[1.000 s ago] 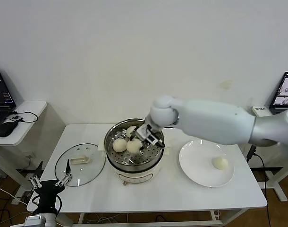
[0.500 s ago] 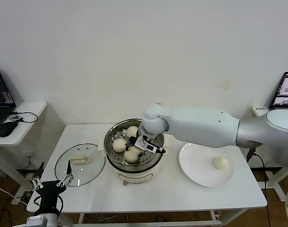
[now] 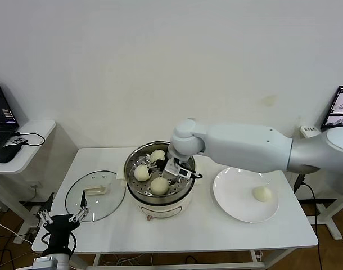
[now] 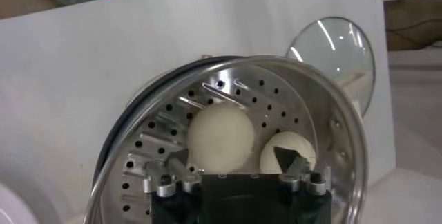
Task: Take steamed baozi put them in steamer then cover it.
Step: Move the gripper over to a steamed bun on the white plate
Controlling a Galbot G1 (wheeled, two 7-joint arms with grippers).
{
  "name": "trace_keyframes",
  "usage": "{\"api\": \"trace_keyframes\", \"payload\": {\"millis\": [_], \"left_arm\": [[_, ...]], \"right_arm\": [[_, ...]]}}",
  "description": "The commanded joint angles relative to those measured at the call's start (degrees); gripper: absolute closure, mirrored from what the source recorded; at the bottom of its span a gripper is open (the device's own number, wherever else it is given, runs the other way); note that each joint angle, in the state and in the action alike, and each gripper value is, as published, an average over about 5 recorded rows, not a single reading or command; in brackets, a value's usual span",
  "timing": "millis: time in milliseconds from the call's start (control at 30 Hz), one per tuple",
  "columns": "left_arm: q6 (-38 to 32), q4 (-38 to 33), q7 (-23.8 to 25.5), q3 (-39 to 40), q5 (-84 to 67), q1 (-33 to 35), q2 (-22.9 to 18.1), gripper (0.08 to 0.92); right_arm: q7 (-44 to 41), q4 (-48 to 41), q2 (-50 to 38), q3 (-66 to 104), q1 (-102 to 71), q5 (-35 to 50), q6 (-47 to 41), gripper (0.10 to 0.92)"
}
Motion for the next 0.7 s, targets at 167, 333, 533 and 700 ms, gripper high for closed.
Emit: {"api": "trace_keyframes", "payload": {"millis": [167, 333, 533, 700], "left_arm": [[0.2, 0.2, 0.1, 0.0, -0.1, -0.4, 0.7, 0.177], [0.4, 0.4, 0.2, 0.3, -0.1, -1.0, 1.4, 0.177], [0.6, 0.6, 0.2, 1.0, -0.1, -1.6, 2.0, 0.177], [0.7, 1.1, 0.3, 1.6, 0.0, -1.8, 2.5, 0.177]], "right_arm": [[0.4, 5.8, -14.4, 7.2, 0.8, 13.8, -24.1, 0.202], [1.1, 9.2, -22.7, 10.4, -2.7, 14.9, -37.0, 0.203], [0.0, 10.0, -33.4, 15.8, -11.0, 9.8, -38.6, 0.202], [-2.8, 8.5, -38.3, 21.5, -20.2, 1.9, -35.2, 0.203]]}}
